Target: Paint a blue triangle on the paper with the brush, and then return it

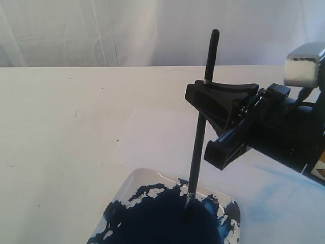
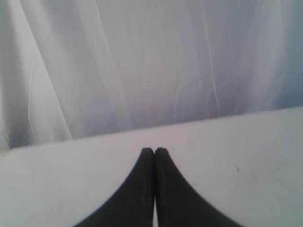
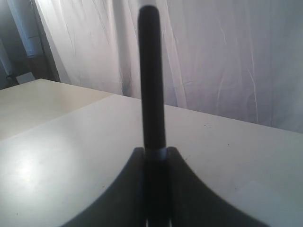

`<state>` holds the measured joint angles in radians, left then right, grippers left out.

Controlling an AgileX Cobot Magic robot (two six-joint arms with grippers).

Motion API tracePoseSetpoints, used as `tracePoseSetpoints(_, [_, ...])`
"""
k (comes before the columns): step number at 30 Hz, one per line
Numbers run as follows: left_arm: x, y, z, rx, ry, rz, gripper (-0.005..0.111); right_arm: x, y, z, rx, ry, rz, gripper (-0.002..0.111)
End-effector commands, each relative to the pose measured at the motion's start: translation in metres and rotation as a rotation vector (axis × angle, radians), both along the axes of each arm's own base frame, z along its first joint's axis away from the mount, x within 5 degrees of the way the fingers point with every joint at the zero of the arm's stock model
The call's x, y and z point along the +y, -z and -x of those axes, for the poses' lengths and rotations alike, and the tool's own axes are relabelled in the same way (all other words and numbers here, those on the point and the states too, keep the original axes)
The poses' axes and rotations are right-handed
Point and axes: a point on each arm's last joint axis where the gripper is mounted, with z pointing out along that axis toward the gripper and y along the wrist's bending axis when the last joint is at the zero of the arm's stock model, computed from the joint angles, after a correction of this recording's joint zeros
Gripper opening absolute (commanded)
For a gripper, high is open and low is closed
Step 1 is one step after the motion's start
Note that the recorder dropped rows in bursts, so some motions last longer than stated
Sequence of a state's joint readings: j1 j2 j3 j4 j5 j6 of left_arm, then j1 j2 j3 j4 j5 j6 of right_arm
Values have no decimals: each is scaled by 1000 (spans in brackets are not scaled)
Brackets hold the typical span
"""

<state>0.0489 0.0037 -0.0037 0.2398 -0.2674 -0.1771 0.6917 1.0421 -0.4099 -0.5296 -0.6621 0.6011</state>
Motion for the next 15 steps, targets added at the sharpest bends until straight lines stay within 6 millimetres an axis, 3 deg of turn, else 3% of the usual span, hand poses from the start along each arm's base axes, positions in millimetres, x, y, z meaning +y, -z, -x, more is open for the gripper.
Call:
tracePoseSetpoints(1, [-5, -24, 7, -288, 52, -7, 0, -1, -1, 0, -7, 4, -13, 0])
tracePoseSetpoints(4, [5, -29, 7, -327, -9, 162, 0, -1, -1, 0, -7, 4, -13, 0])
tracePoseSetpoints(7, [9, -45, -5, -257, -60, 146, 0, -1, -2, 0, -8, 3, -14, 0])
tracePoseSetpoints(10, [8, -66, -39, -63, -52, 121, 0, -1, -2, 0, -8, 3, -14, 0])
tracePoseSetpoints(15, [6, -69, -111, 414, -21, 168, 0, -1, -2, 0, -8, 3, -14, 0])
